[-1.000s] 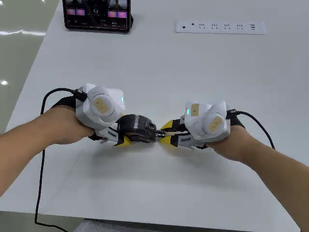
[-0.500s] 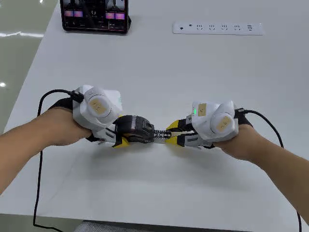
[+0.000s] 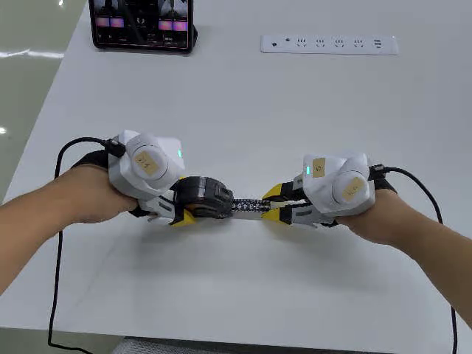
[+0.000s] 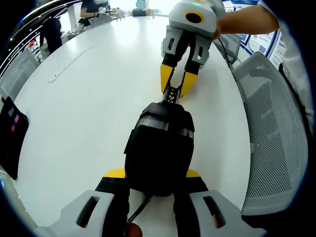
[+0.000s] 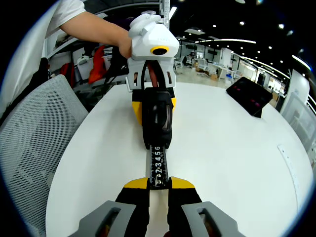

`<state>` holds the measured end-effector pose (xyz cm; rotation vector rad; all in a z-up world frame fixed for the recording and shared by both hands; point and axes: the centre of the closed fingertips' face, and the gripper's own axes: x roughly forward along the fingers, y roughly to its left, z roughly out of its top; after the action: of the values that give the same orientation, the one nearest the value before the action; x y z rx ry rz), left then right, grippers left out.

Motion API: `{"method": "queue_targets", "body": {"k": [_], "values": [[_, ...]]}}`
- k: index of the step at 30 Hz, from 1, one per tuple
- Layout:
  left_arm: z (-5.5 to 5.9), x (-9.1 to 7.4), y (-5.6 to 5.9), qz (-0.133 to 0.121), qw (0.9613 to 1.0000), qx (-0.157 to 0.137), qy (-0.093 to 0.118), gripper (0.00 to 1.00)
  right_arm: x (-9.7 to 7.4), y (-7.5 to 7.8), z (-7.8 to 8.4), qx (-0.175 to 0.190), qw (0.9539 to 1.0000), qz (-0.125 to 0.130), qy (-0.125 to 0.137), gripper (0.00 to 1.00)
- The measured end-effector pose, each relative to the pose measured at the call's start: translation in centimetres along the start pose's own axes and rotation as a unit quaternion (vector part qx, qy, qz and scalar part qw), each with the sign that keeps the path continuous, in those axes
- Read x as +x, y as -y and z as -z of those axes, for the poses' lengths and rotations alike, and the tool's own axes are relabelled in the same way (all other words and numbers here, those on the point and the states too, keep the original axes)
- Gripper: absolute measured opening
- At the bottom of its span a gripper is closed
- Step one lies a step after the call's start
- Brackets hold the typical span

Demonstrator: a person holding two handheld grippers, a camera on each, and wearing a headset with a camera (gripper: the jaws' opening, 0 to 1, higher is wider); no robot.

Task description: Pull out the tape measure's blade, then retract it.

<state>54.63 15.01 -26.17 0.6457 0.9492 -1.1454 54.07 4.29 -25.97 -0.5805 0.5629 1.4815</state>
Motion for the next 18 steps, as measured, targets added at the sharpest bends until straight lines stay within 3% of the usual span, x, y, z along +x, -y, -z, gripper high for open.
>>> {"method": "queue_targets", "body": {"k": [18], "values": [[0.0,0.1,0.0,-0.001,1.0000,-0.001,0.000,0.29,-1.8,0.1,1.6,0.003,0.9999,0.003,-0.015,0.09]]}}
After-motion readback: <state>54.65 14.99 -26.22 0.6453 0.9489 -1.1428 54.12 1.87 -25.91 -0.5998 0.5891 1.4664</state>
